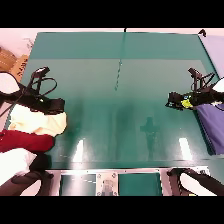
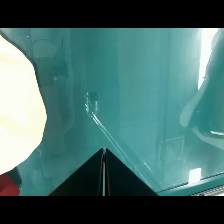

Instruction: Fold the shirts.

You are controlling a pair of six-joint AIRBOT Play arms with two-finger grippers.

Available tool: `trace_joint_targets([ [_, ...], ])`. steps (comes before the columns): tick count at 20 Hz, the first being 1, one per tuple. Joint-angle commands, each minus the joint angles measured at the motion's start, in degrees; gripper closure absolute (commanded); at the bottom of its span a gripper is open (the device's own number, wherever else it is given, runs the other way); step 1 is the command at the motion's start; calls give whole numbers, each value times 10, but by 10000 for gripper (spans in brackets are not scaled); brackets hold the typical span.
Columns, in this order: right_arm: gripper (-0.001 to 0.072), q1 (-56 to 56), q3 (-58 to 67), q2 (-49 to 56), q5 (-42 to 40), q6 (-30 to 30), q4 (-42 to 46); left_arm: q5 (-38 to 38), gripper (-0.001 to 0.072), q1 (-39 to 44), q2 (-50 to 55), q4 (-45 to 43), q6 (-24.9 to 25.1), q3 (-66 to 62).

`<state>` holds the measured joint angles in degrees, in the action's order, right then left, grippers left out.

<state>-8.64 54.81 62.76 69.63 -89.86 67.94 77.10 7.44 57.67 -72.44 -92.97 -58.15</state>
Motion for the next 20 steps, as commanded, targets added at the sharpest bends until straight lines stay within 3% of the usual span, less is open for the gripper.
trace_joint_targets([
  [1, 689, 0, 0, 0, 0, 0, 0, 2, 689, 0, 0, 0, 0, 0],
  [5, 689, 0, 0, 0, 0, 0, 0, 2, 685, 0, 0, -54, -1, 0],
  [6, 689, 0, 0, 0, 0, 0, 0, 2, 488, 0, 0, -99, -2, 0],
  [7, 689, 0, 0, 0, 0, 0, 0, 3, 151, 0, 0, -167, -27, 0],
  [8, 689, 0, 0, 0, 0, 0, 0, 4, 27, 0, 0, -237, -50, 1],
  [10, 689, 0, 0, 0, 0, 0, 0, -6, 15, 0, 0, -336, -68, 33],
  [17, 689, 0, 0, 0, 0, 0, 0, -210, 40, 0, 0, -360, -76, 268],
  [18, 689, 0, 0, 0, 0, 0, 0, -233, 220, 0, 0, -367, -75, 280],
  [20, 689, 0, 0, 0, 0, 0, 0, -245, 685, 0, 0, -374, -73, 281],
])
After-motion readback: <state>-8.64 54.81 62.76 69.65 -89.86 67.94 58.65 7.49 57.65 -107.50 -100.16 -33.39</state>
